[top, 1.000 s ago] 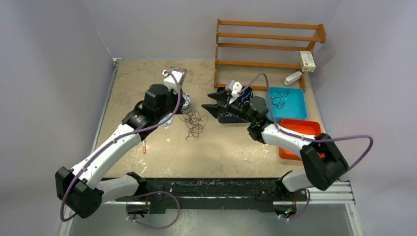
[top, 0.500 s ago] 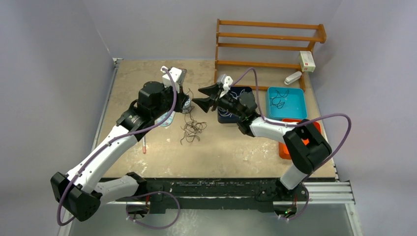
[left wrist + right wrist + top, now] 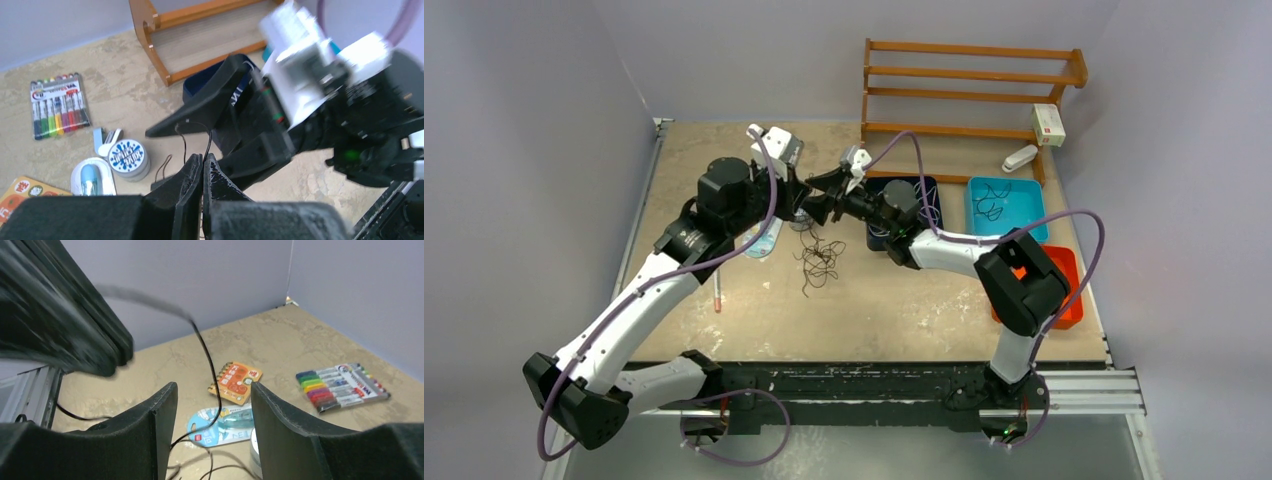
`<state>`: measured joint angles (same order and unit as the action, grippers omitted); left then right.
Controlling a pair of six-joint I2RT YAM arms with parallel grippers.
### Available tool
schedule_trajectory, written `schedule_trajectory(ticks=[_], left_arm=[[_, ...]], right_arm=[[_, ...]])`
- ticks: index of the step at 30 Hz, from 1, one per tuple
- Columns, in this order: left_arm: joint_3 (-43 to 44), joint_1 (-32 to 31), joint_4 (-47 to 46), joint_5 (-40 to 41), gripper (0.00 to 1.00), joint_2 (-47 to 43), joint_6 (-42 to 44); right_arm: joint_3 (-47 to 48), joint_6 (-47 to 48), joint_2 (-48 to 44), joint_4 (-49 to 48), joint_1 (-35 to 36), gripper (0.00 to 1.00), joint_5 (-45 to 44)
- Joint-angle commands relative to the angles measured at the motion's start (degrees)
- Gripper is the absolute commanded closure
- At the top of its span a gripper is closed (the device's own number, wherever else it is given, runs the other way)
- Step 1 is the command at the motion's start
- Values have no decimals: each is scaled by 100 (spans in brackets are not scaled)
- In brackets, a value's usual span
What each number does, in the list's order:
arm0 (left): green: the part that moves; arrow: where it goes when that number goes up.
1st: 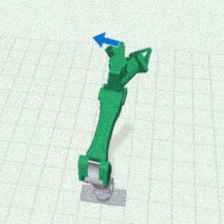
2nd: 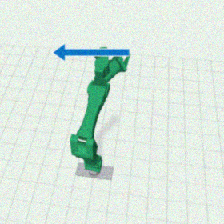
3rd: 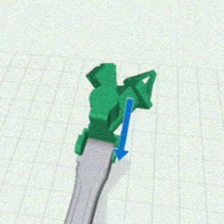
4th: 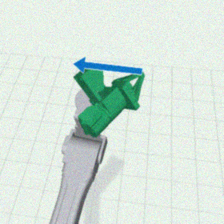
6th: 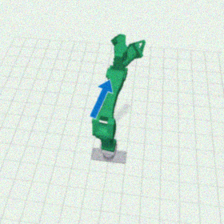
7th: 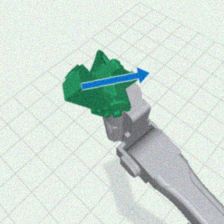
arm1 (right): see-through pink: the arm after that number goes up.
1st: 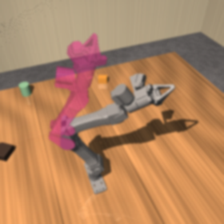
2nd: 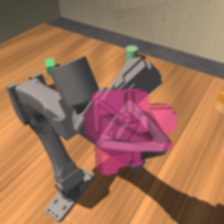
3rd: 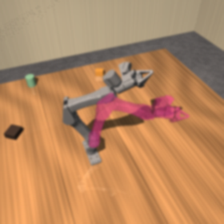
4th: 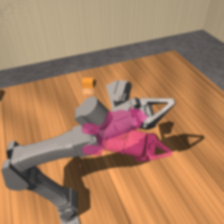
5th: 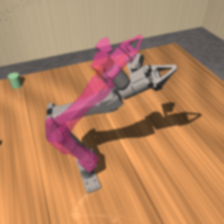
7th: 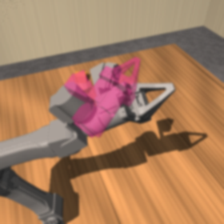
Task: Untangle the cables
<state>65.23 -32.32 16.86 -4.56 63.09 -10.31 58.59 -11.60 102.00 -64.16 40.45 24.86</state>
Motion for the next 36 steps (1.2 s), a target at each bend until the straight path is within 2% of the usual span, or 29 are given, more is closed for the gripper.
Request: schedule_trajectory(ticks=[1, 16, 36], left_arm=[[607, -9, -313, -43, 100, 43, -8], [2336, -12, -140, 265, 100, 570, -32], [3612, -6, -219, 794, 100, 745, 206]], right_arm=[[248, 60, 164, 49, 143, 42, -289], [-217, 35, 774, 133, 315, 44, -496], [-1013, -131, 1157, -260, 316, 51, -657]])
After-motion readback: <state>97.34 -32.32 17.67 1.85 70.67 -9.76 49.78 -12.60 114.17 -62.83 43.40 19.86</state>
